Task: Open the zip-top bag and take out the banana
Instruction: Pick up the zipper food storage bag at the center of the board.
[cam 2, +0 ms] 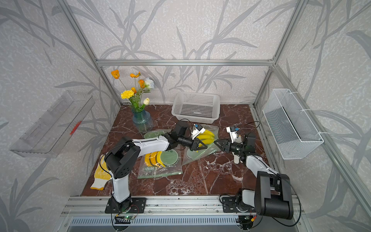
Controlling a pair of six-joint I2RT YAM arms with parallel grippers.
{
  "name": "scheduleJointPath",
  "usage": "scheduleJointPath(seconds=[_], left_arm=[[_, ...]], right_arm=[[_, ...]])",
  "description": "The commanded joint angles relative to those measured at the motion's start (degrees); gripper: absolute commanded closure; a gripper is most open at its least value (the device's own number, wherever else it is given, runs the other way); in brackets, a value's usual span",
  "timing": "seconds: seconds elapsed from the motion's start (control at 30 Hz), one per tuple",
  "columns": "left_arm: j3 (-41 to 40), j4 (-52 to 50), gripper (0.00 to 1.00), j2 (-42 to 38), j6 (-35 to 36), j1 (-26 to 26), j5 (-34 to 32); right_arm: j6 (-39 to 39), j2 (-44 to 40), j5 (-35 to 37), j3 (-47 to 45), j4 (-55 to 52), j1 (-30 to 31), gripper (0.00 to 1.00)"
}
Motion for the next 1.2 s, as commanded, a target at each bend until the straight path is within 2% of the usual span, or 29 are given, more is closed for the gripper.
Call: scheduleJointPath(seconds=[0.0,0.23,0.83,1.07,1.17], left_arm=[[-0.8,2.5,1.0,0.4,-0.6,0.8,0.9],[-0.9,3.1,1.0,0.6,-1.2,1.2,1.2],[-1.3,3.8,1.0,0.9,-1.6,1.2,0.4],[-1.5,3.5,1.0,0.8,-1.5,1.2,0.1],[-1.4,2.8,1.0,0.7,-1.1,1.2,-0.3]], right_arm=[[-1.4,0.4,-0.6,2.0,-2.0,0.2,0.57],[-1.5,1.2,-0.7,2.5,-2.4,0.1,0.58],[-1.2,1.9,-2.0,2.5,-1.7,0.2,0.84],[-1.2,1.9,-2.1,2.6,-1.7,0.2,0.91],[-1.3,1.8,-2.1,2.5,-1.7,0.3,0.98]])
